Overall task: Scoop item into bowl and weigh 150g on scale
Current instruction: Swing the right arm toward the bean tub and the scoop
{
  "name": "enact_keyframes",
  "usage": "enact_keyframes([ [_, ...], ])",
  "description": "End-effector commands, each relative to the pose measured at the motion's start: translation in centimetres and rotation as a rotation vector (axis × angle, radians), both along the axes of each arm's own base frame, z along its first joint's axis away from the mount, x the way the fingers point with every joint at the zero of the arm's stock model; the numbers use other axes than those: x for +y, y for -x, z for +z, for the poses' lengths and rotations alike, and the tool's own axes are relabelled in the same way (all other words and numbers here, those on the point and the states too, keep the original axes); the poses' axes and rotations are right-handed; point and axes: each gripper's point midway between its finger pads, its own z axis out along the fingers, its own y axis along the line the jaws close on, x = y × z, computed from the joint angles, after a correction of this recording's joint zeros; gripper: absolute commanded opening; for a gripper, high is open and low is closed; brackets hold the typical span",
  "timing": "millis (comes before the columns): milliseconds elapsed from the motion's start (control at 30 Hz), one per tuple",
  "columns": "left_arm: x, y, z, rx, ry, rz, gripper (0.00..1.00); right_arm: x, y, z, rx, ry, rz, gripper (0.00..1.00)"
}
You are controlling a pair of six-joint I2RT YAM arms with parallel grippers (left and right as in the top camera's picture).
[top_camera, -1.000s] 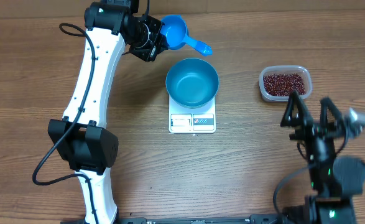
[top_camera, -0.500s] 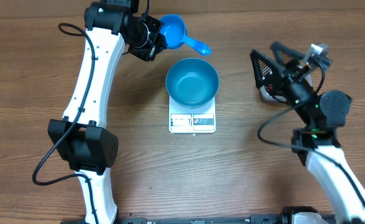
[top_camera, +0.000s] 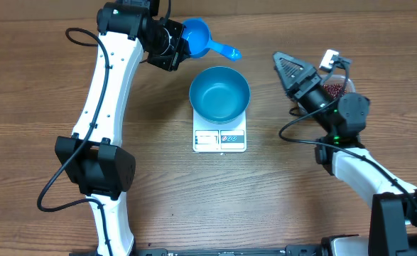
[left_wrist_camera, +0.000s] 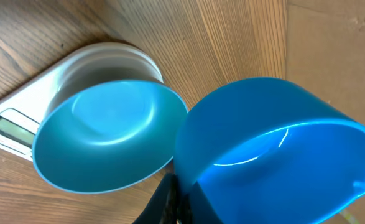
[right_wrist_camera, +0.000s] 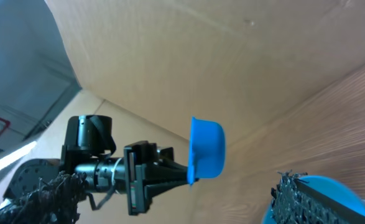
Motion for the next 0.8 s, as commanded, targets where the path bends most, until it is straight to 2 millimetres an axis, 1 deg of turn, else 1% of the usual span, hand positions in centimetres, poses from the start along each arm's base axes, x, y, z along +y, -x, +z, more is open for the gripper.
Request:
enact_keyframes([
  [0,-1.3,0.0,0.4,0.023,0.028,0.049,0.04,0.9,-0.4,1.0,0.002,-0.055,-0.060,1.00],
  [167,-2.9,0.5,0.4,0.029,0.034,0.035,0.04,2.4,-0.4,1.1,0.011,-0.074,-0.098,1.00],
  [333,-4.5,1.2,0.4,0.025,0.028,-0.002,0.04,3.4,-0.3,0.1,0.052,-0.066,-0.095,0.99],
  [433,-4.6,1.3,0.2,0.011,-0.014,-0.002,0.04,3.4,-0.3,-0.4,0.072,-0.059,-0.095,0.97],
  [567,-4.7,1.3,-0.1,-0.009,-0.059,-0.008,0.04,3.5,-0.3,-0.5,0.076,-0.058,-0.095,0.96],
  [667,-5.1,1.2,0.1,-0.036,-0.068,-0.045,0.04,3.5,-0.3,-0.5,0.063,-0.039,-0.098,0.93],
  [767,-5.4,1.1,0.2,-0.065,-0.076,-0.082,0.04,3.5,-0.4,-1.0,0.082,-0.033,-0.098,0.93],
])
